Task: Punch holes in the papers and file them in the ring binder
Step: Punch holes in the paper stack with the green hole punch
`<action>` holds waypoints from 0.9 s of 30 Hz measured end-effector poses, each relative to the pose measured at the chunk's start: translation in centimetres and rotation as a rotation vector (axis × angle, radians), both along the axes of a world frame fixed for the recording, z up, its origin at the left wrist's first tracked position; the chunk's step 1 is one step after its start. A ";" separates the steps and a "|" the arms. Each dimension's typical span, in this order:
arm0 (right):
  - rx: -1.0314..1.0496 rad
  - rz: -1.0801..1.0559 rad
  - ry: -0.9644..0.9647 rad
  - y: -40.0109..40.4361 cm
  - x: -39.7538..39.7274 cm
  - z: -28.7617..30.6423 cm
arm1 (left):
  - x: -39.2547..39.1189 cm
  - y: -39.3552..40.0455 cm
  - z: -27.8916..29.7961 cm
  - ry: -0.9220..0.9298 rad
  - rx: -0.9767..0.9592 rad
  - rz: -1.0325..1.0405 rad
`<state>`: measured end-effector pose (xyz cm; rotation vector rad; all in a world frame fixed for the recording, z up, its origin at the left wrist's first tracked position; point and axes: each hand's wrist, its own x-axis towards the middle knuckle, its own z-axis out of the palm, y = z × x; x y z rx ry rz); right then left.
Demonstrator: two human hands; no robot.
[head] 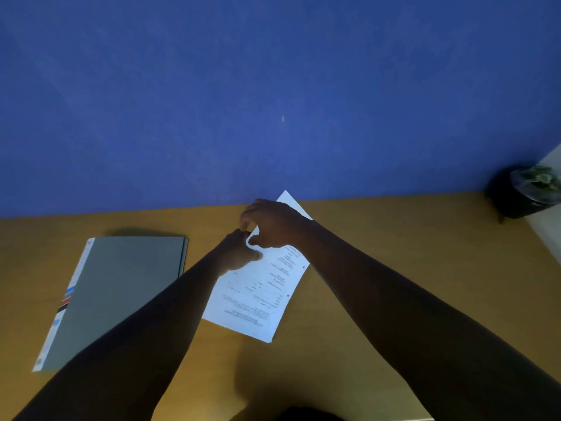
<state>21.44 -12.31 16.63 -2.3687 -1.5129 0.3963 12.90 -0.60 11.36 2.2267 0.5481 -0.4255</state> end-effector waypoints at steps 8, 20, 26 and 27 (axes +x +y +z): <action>-0.152 -0.066 -0.120 -1.0 -0.1 -0.6 | -0.1 0.8 1.0 0.030 0.228 -0.203; -0.160 -0.223 -0.088 -4.3 1.2 -1.8 | -0.9 4.1 0.8 0.029 0.344 -0.222; -0.096 -0.505 0.127 -7.7 3.0 -3.9 | -2.7 6.6 -0.4 -0.077 0.480 0.055; -0.077 -0.531 0.150 -8.2 3.2 -4.2 | -3.0 6.8 -0.5 -0.103 0.456 0.131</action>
